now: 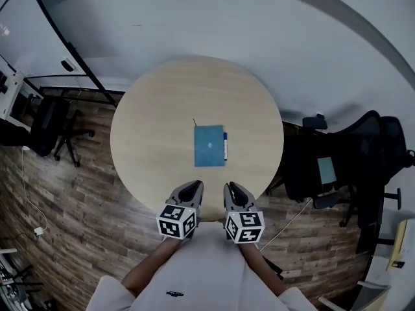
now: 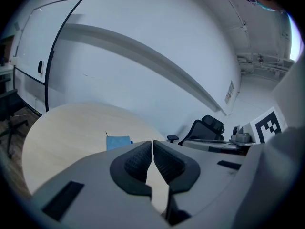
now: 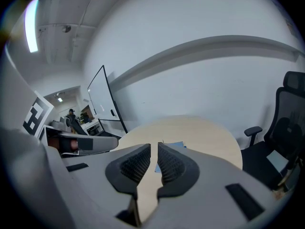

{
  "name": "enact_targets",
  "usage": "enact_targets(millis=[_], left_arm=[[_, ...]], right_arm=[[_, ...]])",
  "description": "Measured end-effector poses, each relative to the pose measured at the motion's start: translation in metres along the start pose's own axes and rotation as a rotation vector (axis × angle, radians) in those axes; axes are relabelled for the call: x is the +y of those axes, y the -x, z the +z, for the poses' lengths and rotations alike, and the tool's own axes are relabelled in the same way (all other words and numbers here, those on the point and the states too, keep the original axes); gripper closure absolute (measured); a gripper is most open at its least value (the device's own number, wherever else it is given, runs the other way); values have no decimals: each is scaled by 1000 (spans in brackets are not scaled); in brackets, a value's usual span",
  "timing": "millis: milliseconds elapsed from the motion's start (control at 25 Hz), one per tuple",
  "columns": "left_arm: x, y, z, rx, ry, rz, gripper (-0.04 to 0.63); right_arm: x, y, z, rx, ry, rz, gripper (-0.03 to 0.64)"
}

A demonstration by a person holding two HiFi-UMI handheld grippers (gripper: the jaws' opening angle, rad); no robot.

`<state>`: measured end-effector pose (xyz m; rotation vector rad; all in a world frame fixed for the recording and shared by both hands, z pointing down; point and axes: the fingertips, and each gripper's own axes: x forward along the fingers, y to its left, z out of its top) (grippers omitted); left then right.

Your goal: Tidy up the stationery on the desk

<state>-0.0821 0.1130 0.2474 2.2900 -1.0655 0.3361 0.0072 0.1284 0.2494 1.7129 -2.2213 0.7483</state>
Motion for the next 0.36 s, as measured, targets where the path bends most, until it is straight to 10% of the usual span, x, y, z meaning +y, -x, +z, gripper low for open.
enact_targets(millis=[360], left_arm=[[-11, 4, -2, 4, 3, -12, 566]], right_arm=[[1, 13, -1, 4, 7, 5, 546]])
